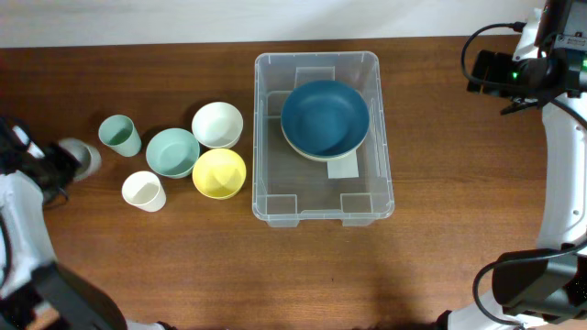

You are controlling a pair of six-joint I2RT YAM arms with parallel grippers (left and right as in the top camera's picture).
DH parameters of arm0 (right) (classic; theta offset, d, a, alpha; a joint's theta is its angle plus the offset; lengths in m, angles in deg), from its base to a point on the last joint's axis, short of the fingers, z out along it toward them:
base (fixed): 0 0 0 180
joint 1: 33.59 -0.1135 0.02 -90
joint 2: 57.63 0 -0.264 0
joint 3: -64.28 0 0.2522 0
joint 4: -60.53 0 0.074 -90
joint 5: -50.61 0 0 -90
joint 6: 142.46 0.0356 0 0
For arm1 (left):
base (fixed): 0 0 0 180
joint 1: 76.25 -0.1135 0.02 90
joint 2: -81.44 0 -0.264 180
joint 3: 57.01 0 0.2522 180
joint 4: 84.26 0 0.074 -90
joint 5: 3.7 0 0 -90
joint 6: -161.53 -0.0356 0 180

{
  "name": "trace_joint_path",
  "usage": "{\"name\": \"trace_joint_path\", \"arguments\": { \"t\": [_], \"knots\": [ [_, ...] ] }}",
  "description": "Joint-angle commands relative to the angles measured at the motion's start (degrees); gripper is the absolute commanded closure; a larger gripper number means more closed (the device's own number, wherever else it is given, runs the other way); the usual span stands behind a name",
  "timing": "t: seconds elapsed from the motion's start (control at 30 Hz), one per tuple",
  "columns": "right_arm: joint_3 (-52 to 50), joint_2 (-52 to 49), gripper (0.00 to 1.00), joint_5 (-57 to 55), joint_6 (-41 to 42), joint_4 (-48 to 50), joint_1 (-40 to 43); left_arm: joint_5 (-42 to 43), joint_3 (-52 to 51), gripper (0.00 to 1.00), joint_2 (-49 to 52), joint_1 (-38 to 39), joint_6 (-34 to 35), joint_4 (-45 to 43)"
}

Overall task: Pack container
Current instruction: 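Carry the grey-clear cup with the left gripper into the bin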

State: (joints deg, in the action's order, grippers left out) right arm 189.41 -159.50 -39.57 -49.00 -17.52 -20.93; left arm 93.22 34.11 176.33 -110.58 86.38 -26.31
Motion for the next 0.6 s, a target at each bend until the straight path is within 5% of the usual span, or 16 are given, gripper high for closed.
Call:
{"name": "trace_joint_path", "arguments": {
  "t": [0.0, 0.2, 0.57],
  "knots": [
    [0.2, 0.2, 0.01, -0.3, 0.4, 0.1, 0.2, 11.8, 3.7, 0.99, -7.4, 2.9, 0.8, 0.3],
    [0.2, 0.2, 0.01, -0.3, 0.4, 0.1, 0.2, 20.3, 4.4, 0.99, -12.9, 14.6, 0.7, -3.4],
    [0.2, 0.2, 0.01, -0.3, 0.4, 0.1, 0.2, 20.2, 4.4, 0.99, -10.4, 46.7, -6.4, -15.1]
  ]
}}
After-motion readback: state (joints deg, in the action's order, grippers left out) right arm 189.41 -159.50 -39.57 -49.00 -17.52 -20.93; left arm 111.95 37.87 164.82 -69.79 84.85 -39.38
